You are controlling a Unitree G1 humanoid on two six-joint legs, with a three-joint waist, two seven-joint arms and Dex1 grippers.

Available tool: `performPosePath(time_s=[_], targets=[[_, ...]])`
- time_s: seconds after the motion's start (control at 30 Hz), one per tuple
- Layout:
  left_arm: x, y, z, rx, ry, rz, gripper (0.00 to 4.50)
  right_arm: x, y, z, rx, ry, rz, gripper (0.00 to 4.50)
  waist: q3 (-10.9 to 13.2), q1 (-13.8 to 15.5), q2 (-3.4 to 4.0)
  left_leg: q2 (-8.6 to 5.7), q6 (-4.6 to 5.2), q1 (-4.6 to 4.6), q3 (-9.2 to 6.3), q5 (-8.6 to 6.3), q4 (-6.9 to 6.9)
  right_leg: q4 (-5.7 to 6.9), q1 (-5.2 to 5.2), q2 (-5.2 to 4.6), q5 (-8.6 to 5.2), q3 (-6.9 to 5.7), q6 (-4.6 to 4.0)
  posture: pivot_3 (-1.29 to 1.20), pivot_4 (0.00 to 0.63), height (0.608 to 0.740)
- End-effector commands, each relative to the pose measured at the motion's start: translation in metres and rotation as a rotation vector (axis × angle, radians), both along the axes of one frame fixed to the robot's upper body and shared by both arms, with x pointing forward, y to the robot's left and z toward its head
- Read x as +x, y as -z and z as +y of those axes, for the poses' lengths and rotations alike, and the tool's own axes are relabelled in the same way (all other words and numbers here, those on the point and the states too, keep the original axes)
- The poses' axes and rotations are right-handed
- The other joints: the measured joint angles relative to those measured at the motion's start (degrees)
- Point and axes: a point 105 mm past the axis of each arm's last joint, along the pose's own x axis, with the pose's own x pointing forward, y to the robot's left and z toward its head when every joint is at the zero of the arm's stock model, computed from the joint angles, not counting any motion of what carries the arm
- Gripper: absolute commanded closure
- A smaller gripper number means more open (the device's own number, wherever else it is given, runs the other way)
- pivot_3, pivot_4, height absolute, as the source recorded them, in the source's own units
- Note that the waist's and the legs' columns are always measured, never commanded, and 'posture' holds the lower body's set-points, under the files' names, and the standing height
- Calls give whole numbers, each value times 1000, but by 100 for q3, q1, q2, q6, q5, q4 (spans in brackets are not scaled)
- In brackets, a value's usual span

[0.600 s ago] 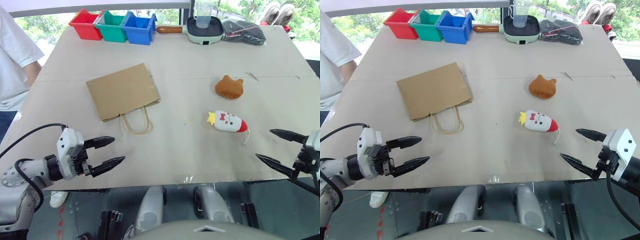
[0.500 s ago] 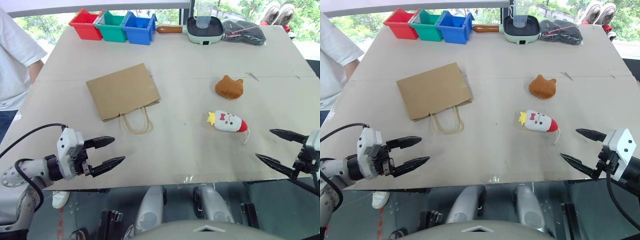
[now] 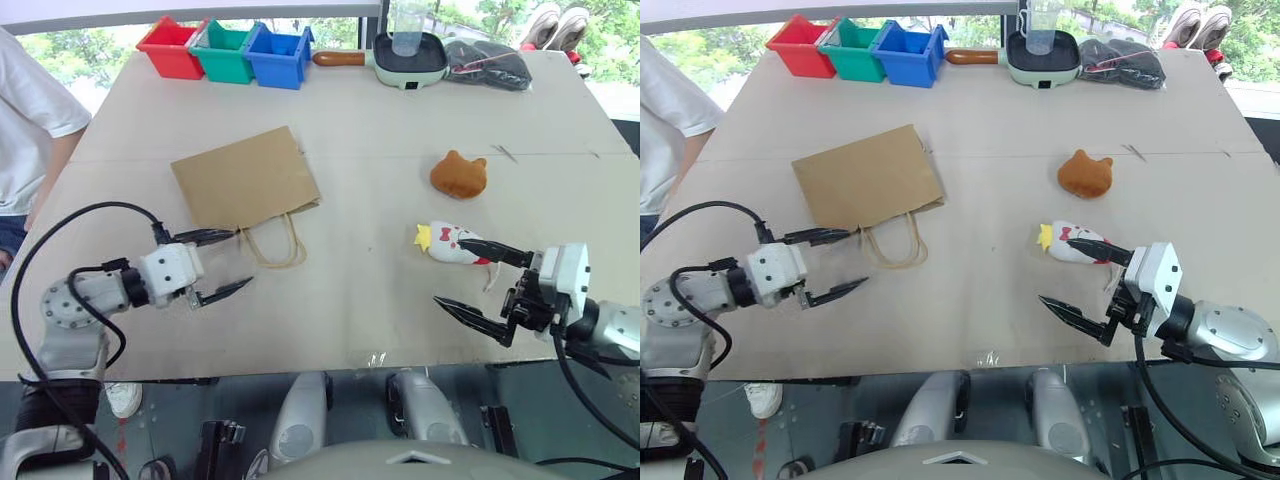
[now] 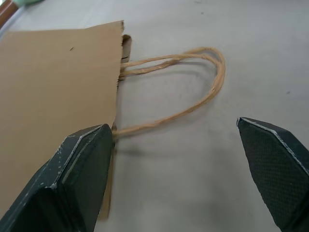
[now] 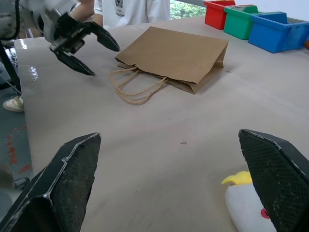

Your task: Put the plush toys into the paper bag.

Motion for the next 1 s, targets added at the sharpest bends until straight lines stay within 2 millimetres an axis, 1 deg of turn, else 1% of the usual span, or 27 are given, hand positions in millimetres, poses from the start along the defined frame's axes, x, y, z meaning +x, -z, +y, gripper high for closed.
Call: performPosePath(time_s=[0.03,0.07,0.1,0.17,0.2,0.23,0.27,0.3,0.33,0.43,0.47,0.53,0.57,0.63,0.7,0.73,0.77,0.83,0.9,1.0], targets=[[13,-1,-13,41,54,-59,1024,-2,-8,8,-11,4,-57,0,0,11,1,1,0,3,-1,0,0,3,0,1,0,-1,0,0,150,740],[16,-1,-16,32,63,-59,1423,0,-8,9,-13,25,-62,0,-1,15,-1,0,0,3,-5,0,1,5,1,3,0,-5,0,0,150,740],[18,-2,-19,20,72,-53,2048,0,-7,10,-8,35,-57,0,-2,8,-2,0,0,1,-8,1,4,6,2,3,1,-8,0,0,150,740],[19,-4,-25,-12,84,-37,2898,0,-8,13,6,42,-44,0,-2,-2,-2,0,0,-1,-6,0,6,5,2,2,1,-6,1,0,150,740],[20,-4,-27,-34,86,-22,3391,0,-7,15,15,47,-32,0,-2,-10,-2,-1,0,-1,-6,0,6,5,2,2,1,-5,1,0,150,740],[20,-6,-31,-74,92,-2,3761,3,-6,15,18,62,-20,418,-2,-15,-2,0,0,-1,-6,0,6,7,2,2,1,-6,2,0,150,740],[21,-10,-37,-159,87,46,4015,3,-3,18,17,58,-10,530,-2,-18,-2,0,0,0,-7,0,6,8,1,3,1,-6,1,0,150,740],[22,-14,-43,-222,87,83,4473,5,-1,20,16,60,-4,738,-2,-17,-2,1,0,0,-8,0,5,8,1,3,1,-6,1,0,150,740],[23,-18,-47,-269,90,107,4500,9,1,22,13,74,-6,1094,-1,-17,-1,1,0,0,-9,0,5,10,1,4,1,-7,1,0,150,740],[24,-42,-59,-491,99,192,4500,24,6,38,10,77,-19,2539,-2,-18,-3,2,0,0,-11,1,10,14,2,4,1,-9,2,0,150,740],[23,-48,-62,-526,110,205,4500,32,8,45,7,76,-20,3079,-3,-21,-5,2,0,0,-12,1,11,15,2,4,1,-10,2,0,150,740],[21,-64,-68,-617,131,236,4500,51,14,68,12,66,-11,4196,-2,-41,-4,2,0,2,-14,1,12,17,2,6,1,-10,2,0,150,740],[19,-74,-72,-661,146,252,4500,61,16,84,14,40,-10,4367,-2,-50,-4,3,-1,2,-13,1,12,18,1,7,1,-9,1,0,150,740],[16,-86,-78,-699,163,274,4500,71,18,106,11,-7,-10,4367,0,-116,-3,5,-1,3,-17,1,11,21,0,11,1,-10,1,0,150,740],[11,-102,-91,-734,192,297,4500,92,25,141,30,-62,16,4367,-2,-143,-11,4,-1,2,-20,1,10,25,-1,9,1,-13,0,0,150,740],[8,-107,-98,-744,204,308,4500,100,28,155,34,-88,28,4367,1,-154,-9,4,-2,3,-23,1,10,28,-1,10,2,-16,0,0,150,740],[3,-110,-105,-742,227,319,4500,109,30,166,40,-91,38,4367,0,-157,-9,2,-2,-3,-28,2,9,29,-6,8,2,-22,-1,0,150,740],[-4,-114,-115,-757,249,324,4500,122,34,179,43,-96,59,4367,1,-140,-8,-2,-3,-4,-29,2,6,31,-8,1,2,-24,-1,0,150,740],[-6,-121,-119,-789,247,317,4500,132,41,188,29,-99,68,4367,1,-128,-9,-7,-3,-6,-28,2,6,27,-8,-5,3,-25,0,0,150,740],[-9,-131,-122,-840,224,286,4500,138,55,206,26,-117,107,4367,0,-152,-11,-10,-4,-6,-28,2,6,24,-8,-8,4,-23,0,0,150,740]])
